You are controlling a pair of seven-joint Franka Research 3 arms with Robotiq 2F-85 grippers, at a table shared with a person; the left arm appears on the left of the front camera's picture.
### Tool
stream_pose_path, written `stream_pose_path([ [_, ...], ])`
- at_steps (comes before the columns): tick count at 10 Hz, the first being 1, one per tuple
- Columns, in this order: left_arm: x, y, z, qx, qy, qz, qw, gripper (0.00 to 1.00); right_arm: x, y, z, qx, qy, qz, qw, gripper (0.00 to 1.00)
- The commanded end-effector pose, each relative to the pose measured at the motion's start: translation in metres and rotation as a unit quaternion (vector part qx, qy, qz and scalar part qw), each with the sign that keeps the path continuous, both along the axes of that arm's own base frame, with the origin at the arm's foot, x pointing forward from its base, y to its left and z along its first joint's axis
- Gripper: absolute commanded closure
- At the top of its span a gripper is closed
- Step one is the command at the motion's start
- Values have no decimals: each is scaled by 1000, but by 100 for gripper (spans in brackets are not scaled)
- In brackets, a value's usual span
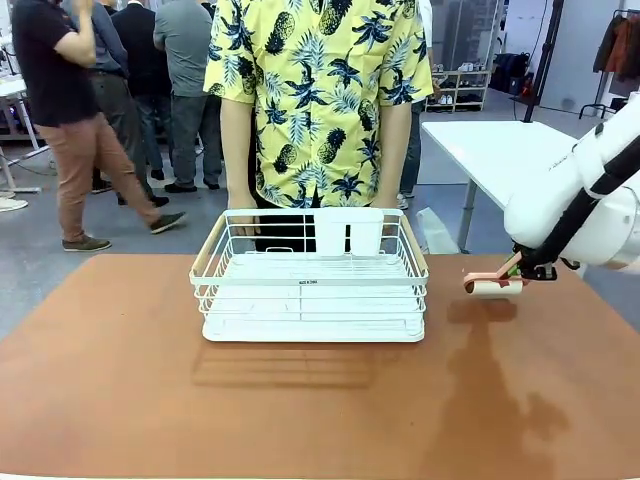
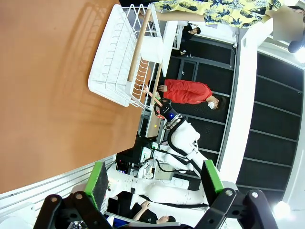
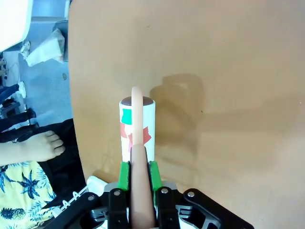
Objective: Clean the table.
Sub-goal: Place the Lint Roller down when the Dish drying rack is positioned in the middle of the table.
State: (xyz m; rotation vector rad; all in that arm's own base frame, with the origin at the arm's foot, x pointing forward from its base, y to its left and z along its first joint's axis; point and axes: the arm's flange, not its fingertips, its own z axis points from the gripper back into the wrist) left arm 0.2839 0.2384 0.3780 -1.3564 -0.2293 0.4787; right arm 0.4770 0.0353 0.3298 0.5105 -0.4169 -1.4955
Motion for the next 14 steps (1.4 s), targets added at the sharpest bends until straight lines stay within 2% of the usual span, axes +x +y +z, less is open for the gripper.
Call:
stream_pose_path([
  [1, -3, 1, 1, -4, -5, 2, 1000, 0, 9, 13, -1, 0, -6, -22, 1000, 79],
  [5, -3, 1, 1, -4, -5, 2, 1000, 0, 11, 19, -9, -17, 16, -17, 1000, 79],
  [8, -3, 1, 1, -4, -5, 2, 1000, 0, 5, 25, -9, -38, 13, -23, 999, 79],
  [9, -3, 1, 1, -4, -5, 2, 1000, 0, 2, 28, -8, -31, 23, -13, 999, 57],
  [10, -3, 1, 1, -4, -5, 2, 1000, 0, -3, 29, -6, -32, 27, -15, 999, 48],
  [11, -3, 1, 1, -4, -5, 2, 1000, 0, -10, 31, -3, -15, 52, -17, 998, 26],
  [12, -3, 1, 1, -4, -5, 2, 1000, 0, -19, 33, 2, -18, 65, -19, 998, 17],
  [13, -3, 1, 1, -4, -5, 2, 1000, 0, -27, 36, 5, -24, 76, -19, 997, 0],
  [14, -3, 1, 1, -4, -5, 2, 1000, 0, -32, 38, 6, -29, 82, -18, 996, 0],
])
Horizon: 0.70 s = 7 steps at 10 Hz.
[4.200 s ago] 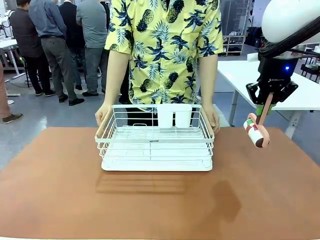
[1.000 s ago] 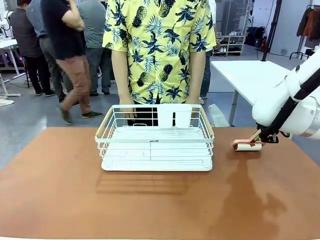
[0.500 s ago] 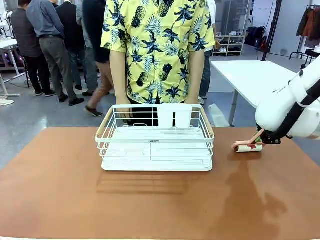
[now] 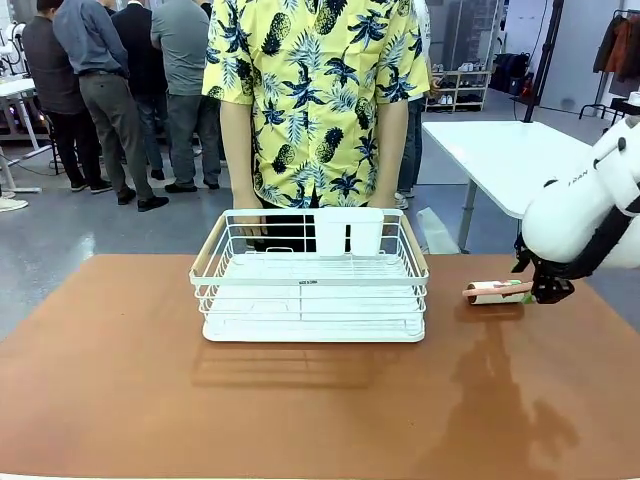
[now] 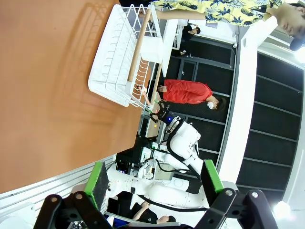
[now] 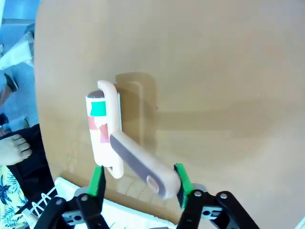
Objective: Clean the table.
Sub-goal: Place the Lint Roller down when the Dish drying rack is positioned in the middle of the table.
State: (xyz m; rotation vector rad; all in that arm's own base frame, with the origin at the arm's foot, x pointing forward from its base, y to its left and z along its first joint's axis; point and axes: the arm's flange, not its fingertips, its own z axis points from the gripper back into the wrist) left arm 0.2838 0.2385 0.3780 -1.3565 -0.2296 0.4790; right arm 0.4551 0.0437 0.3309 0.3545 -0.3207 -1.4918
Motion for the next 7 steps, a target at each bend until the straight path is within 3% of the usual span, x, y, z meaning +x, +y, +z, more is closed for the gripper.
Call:
stream_pose_path([
  [1, -3, 1, 1, -4, -5, 2, 1000, 0, -13, 29, 2, -8, 14, -24, 1000, 0],
  [2, -3, 1, 1, -4, -5, 2, 1000, 0, -16, 30, 0, -7, 26, -20, 999, 4],
  [7, -3, 1, 1, -4, -5, 2, 1000, 0, -24, 28, 14, 5, 41, -10, 999, 0],
])
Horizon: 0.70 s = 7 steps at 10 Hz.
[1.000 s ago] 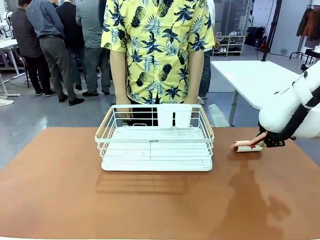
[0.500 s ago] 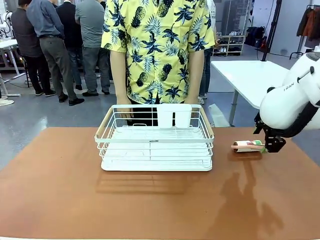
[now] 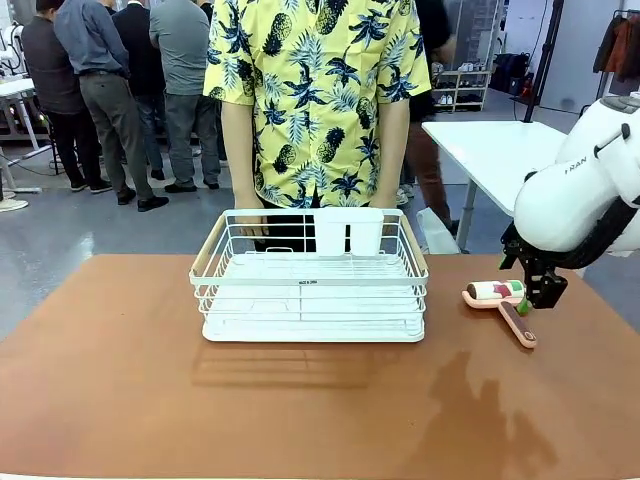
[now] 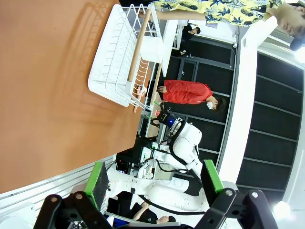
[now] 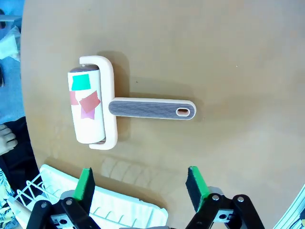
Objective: Clean the table.
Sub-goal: Place the Lint Roller down when the Dish drying rack is positioned in the middle of the table.
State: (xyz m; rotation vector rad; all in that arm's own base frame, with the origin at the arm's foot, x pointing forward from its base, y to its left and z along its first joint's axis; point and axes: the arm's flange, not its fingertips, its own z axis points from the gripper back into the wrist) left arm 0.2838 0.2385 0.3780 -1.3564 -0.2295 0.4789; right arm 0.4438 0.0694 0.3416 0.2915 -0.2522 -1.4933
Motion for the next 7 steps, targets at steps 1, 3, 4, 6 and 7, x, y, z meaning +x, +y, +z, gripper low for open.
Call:
stream_pose_path([
  [1, -3, 1, 1, -4, -5, 2, 1000, 0, -11, 3, 6, 8, 8, -15, 1000, 0],
  [3, -3, 1, 1, -4, -5, 2, 1000, 0, 0, 0, 0, 0, 0, 0, 1000, 0],
  [4, -3, 1, 1, -4, -5, 2, 1000, 0, 0, 0, 0, 0, 0, 0, 1000, 0],
  [6, -3, 1, 1, -4, -5, 2, 1000, 0, 0, 0, 0, 0, 0, 0, 1000, 0],
  [7, -3, 1, 1, -4, -5, 2, 1000, 0, 0, 0, 0, 0, 0, 0, 1000, 0],
])
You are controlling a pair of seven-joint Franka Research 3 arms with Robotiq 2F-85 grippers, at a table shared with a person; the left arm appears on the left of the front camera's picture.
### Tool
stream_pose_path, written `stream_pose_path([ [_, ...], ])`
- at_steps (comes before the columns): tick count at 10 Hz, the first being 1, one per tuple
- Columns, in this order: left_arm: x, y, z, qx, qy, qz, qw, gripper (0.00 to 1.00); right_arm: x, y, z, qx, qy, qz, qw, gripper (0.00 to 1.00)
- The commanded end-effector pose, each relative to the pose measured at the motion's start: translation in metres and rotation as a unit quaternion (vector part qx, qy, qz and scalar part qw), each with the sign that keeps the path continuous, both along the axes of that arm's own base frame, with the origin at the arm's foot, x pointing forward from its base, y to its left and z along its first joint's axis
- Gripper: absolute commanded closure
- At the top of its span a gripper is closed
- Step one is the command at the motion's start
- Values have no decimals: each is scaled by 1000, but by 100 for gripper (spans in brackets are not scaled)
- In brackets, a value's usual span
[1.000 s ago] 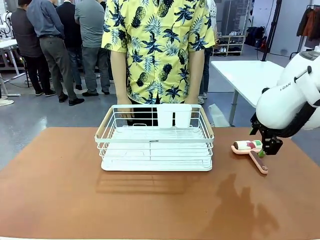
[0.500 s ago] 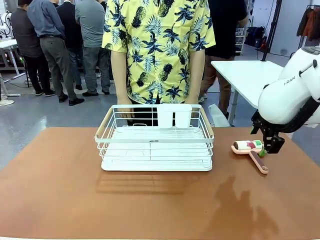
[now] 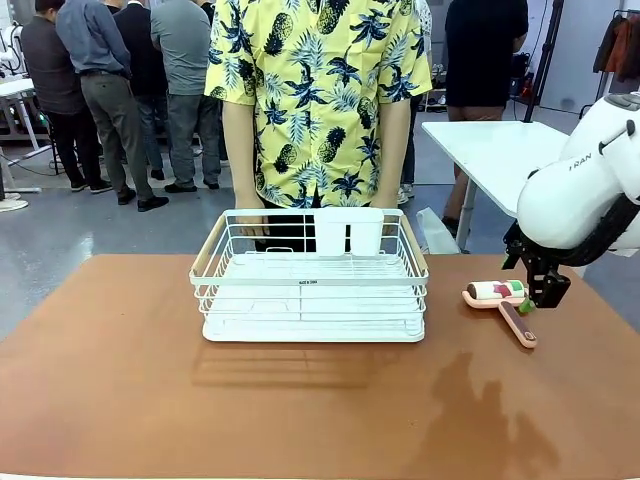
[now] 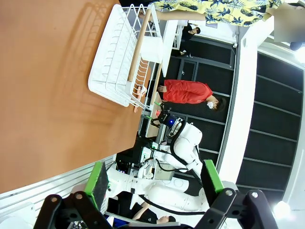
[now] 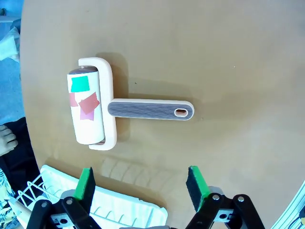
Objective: Clean the table.
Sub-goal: Place the Lint Roller down when the Dish drying rack is positioned in the middle of the table.
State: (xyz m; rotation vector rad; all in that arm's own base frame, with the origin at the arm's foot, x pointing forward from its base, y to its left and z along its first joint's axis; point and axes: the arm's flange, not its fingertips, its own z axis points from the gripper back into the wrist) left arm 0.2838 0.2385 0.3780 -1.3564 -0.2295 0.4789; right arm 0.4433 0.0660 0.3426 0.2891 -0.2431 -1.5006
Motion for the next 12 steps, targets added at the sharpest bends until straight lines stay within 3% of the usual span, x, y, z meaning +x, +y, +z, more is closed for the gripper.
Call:
stream_pose_path([
  [1, -3, 1, 1, -4, -5, 2, 1000, 0, 0, 3, -1, -3, -4, 3, 1000, 0],
  [12, -3, 1, 1, -4, -5, 2, 1000, 0, 0, 3, -1, -3, -4, 3, 1000, 0],
])
